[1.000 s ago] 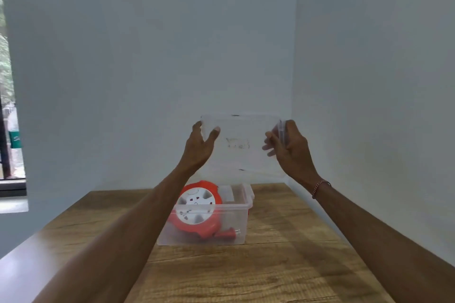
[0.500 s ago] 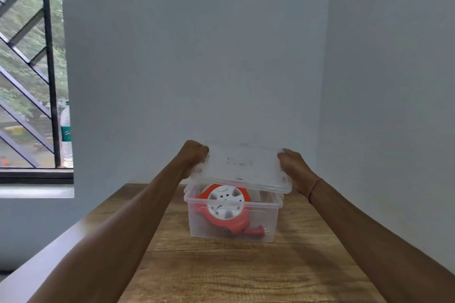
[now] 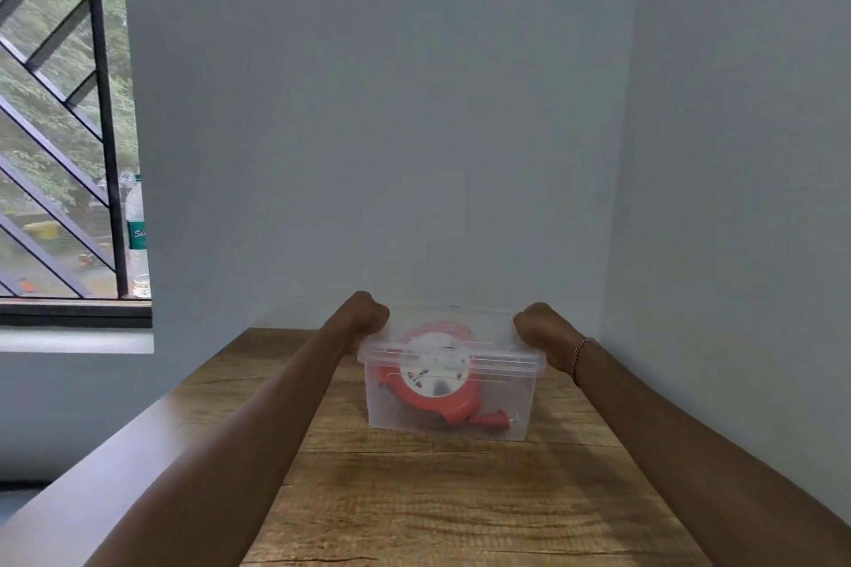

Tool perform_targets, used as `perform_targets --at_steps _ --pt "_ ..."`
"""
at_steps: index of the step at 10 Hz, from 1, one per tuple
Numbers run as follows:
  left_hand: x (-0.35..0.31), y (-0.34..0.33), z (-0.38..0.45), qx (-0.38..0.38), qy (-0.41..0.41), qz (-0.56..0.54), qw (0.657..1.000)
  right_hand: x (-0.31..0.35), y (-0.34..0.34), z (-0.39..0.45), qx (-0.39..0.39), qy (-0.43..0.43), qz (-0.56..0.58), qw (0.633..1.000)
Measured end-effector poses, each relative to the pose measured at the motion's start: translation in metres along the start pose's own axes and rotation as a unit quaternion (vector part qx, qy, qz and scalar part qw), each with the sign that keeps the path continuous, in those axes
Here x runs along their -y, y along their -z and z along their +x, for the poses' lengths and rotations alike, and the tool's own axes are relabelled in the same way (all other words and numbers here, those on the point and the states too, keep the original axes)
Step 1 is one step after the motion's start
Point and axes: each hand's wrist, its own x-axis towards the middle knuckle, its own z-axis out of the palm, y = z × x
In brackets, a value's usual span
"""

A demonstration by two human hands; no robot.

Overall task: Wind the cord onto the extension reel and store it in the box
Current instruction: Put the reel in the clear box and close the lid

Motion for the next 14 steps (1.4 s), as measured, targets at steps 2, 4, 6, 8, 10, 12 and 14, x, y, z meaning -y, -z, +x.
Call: perform_targets --at_steps 2,4,6,8,10,12,14 --pt "0.012 0.0 -0.003 0.029 0.019 -0.022 0.999 -0.008 -0.005 0.001 -0.027 0.025 -0.014 0.999" --pt "0.013 -0.001 -0.015 0.064 0.05 -0.036 0.996 -0.011 -0.014 0.007 -0.037 -0.053 0.045 0.997" --pt "0.009 -0.005 -0.018 0.066 0.086 -0.018 0.994 -0.005 -0.012 0.012 0.006 -0.044 -0.01 0.999" --pt "0.013 -0.012 -0.007 0.037 0.116 -0.067 0.99 -0.014 -0.007 0.019 0.052 -0.16 0.067 0.984" --pt "0.017 -0.015 -0.006 -0.126 0.017 -0.002 0.992 -0.019 -0.003 0.024 -0.07 -0.049 0.051 0.995" --pt "0.032 -0.021 -0.012 -0.118 0.029 -0.141 0.983 -0.031 0.006 -0.003 -0.018 -0.049 0.219 0.974" --pt "0.042 -0.027 -0.018 -0.024 0.091 -0.333 0.938 -0.043 -0.015 -0.025 0.056 -0.077 0.449 0.889"
